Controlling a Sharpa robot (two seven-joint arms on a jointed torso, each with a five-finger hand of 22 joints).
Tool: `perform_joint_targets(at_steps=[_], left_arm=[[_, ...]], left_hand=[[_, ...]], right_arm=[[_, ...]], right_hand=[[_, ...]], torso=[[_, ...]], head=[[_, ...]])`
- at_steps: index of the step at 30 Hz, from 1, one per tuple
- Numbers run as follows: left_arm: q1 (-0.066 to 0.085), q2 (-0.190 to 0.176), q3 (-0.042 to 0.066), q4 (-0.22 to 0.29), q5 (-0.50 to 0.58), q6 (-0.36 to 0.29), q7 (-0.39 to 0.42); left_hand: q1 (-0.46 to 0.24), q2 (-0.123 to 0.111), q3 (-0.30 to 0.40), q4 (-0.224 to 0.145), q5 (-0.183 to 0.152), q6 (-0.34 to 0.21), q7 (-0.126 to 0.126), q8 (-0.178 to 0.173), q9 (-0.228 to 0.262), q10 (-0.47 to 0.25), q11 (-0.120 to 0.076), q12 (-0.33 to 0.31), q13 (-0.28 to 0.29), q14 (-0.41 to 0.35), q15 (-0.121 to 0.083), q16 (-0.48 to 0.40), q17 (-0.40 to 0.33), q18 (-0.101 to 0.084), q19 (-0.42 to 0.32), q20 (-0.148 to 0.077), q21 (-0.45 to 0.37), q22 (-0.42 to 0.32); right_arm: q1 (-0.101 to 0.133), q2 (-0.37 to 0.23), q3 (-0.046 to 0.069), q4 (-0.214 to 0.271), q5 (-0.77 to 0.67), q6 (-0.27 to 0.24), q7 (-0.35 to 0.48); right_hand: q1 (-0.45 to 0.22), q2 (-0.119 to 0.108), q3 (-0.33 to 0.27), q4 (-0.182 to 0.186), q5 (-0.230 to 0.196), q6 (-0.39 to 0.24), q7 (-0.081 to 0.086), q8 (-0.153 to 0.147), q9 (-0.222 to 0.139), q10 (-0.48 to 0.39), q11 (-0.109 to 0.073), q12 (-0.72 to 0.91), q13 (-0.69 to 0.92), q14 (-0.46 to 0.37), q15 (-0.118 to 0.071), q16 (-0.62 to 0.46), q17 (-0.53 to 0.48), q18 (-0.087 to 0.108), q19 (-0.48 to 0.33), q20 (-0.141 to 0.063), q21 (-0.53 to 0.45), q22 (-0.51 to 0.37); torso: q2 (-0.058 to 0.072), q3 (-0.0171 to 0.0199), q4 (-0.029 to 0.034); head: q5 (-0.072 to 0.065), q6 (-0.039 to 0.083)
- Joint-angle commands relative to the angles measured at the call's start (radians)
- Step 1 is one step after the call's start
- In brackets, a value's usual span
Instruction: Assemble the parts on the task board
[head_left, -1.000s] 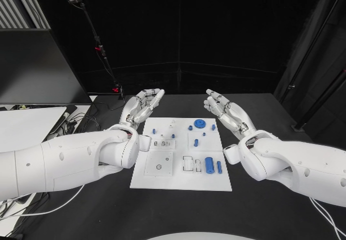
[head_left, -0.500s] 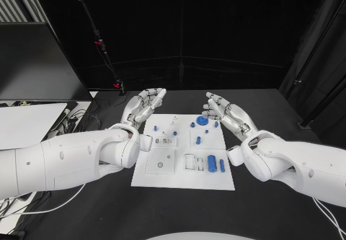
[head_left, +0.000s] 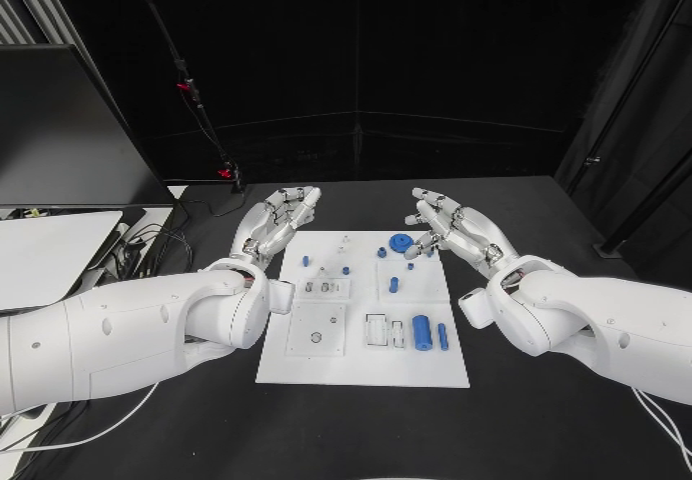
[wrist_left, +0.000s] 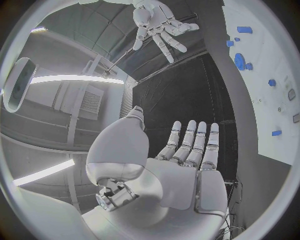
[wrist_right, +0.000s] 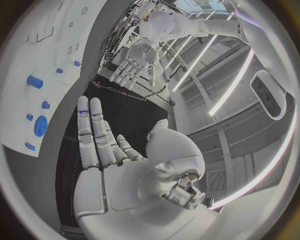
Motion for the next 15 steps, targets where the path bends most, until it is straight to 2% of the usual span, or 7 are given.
perform_joint_targets(at_steps=[1, 4, 5, 8, 10, 13, 15], left_arm=[[0.004, -0.001, 0.001, 0.005, -0.006, 0.009, 0.344], [0.005, -0.005, 0.001, 0.011, -0.006, 0.015, 0.338], [0.006, -0.006, 0.001, 0.012, -0.006, 0.017, 0.338], [0.009, -0.007, 0.001, 0.014, -0.006, 0.020, 0.336], [0.011, -0.009, 0.001, 0.016, -0.006, 0.020, 0.335], [0.013, -0.014, 0.001, 0.024, -0.006, 0.020, 0.332], [0.014, -0.016, 0.001, 0.028, -0.006, 0.020, 0.331]], left_hand=[[0.000, 0.003, -0.004, -0.002, -0.005, -0.005, 0.159, -0.003, 0.000, 0.003, 0.001, -0.007, -0.001, -0.001, 0.001, -0.006, -0.001, 0.014, -0.004, 0.000, -0.005, 0.000], [-0.001, 0.009, -0.003, -0.002, -0.006, -0.004, 0.159, -0.003, 0.000, 0.003, 0.001, -0.008, 0.000, -0.003, 0.004, -0.007, -0.001, 0.014, -0.007, 0.003, -0.006, -0.002], [-0.002, 0.010, -0.003, -0.002, -0.006, -0.004, 0.159, -0.003, 0.000, 0.003, 0.001, -0.008, 0.000, -0.003, 0.004, -0.008, -0.001, 0.014, -0.007, 0.003, -0.006, -0.001], [-0.002, 0.012, -0.003, -0.002, -0.005, -0.004, 0.159, -0.003, 0.000, 0.003, 0.001, -0.009, 0.000, -0.003, 0.005, -0.008, -0.001, 0.014, -0.003, 0.004, -0.002, 0.001], [-0.002, 0.014, -0.003, -0.002, -0.005, -0.004, 0.159, -0.003, 0.000, 0.004, 0.001, -0.009, 0.000, -0.004, 0.005, -0.009, -0.001, 0.014, 0.000, 0.005, 0.000, 0.003], [-0.001, 0.017, -0.003, -0.003, -0.004, -0.003, 0.159, -0.003, 0.000, 0.004, 0.002, -0.009, 0.000, -0.004, 0.006, -0.009, 0.000, 0.015, 0.002, 0.006, 0.002, 0.003], [0.001, 0.020, -0.002, -0.003, -0.003, -0.003, 0.159, -0.003, 0.000, 0.004, 0.002, -0.010, 0.000, -0.004, 0.007, -0.010, 0.000, 0.016, 0.002, 0.008, 0.003, 0.004]], right_arm=[[0.018, -0.001, 0.001, -0.014, -0.029, 0.050, -0.016], [0.036, 0.003, 0.002, -0.034, -0.056, 0.079, -0.027], [0.039, 0.004, 0.002, -0.039, -0.068, 0.086, -0.028], [0.053, 0.007, 0.002, -0.058, -0.101, 0.094, -0.029], [0.065, 0.009, 0.002, -0.071, -0.115, 0.097, -0.032], [0.088, 0.018, 0.002, -0.101, -0.156, 0.105, -0.047], [0.102, 0.025, 0.002, -0.124, -0.193, 0.105, -0.059]], right_hand=[[0.018, 0.002, -0.017, 0.004, 0.004, 0.008, 0.071, 0.013, 0.003, 0.039, -0.024, 0.011, -0.001, 0.160, -0.033, 0.101, 0.044, 0.026, 0.102, -0.023, 0.080, 0.039], [0.038, 0.004, -0.015, 0.005, 0.000, 0.018, 0.076, 0.034, 0.006, 0.096, -0.058, 0.018, -0.009, 0.299, -0.067, 0.274, 0.129, 0.023, 0.219, -0.056, 0.232, 0.125], [0.055, 0.006, -0.009, 0.000, -0.001, 0.022, 0.080, 0.043, 0.007, 0.116, -0.067, 0.019, -0.013, 0.344, -0.070, 0.378, 0.252, 0.019, 0.241, -0.066, 0.288, 0.161], [0.104, 0.005, 0.006, -0.001, 0.000, 0.043, 0.077, 0.072, 0.009, 0.195, -0.083, 0.030, -0.022, 0.440, -0.087, 0.631, 0.630, -0.021, 0.332, -0.079, 0.589, 0.490], [0.127, 0.004, 0.013, -0.005, 0.000, 0.070, 0.080, 0.096, 0.014, 0.236, -0.086, 0.041, -0.022, 0.473, -0.095, 0.699, 0.755, -0.029, 0.360, -0.086, 0.673, 0.590], [0.161, 0.003, 0.020, -0.004, -0.001, 0.281, 0.092, 0.275, 0.063, 0.314, -0.091, 0.055, -0.023, 0.523, -0.101, 0.806, 1.001, -0.064, 0.436, -0.093, 0.853, 0.833], [0.212, 0.001, 0.031, -0.019, 0.000, 0.405, 0.093, 0.322, 0.071, 0.336, -0.088, 0.039, -0.033, 0.527, -0.092, 0.831, 1.047, -0.080, 0.458, -0.087, 0.923, 0.926]], torso=[[0.020, -0.0042, 0.0070], [0.029, -0.0063, 0.0084], [0.033, -0.0078, 0.0100], [0.041, -0.0107, 0.0153], [0.046, -0.0110, 0.0183], [0.057, -0.0106, 0.0211], [0.063, -0.0115, 0.0225]], head=[[-0.012, 0.006], [-0.018, 0.010], [-0.016, 0.009], [-0.016, 0.010], [-0.019, 0.011], [-0.021, 0.013], [-0.020, 0.010]])
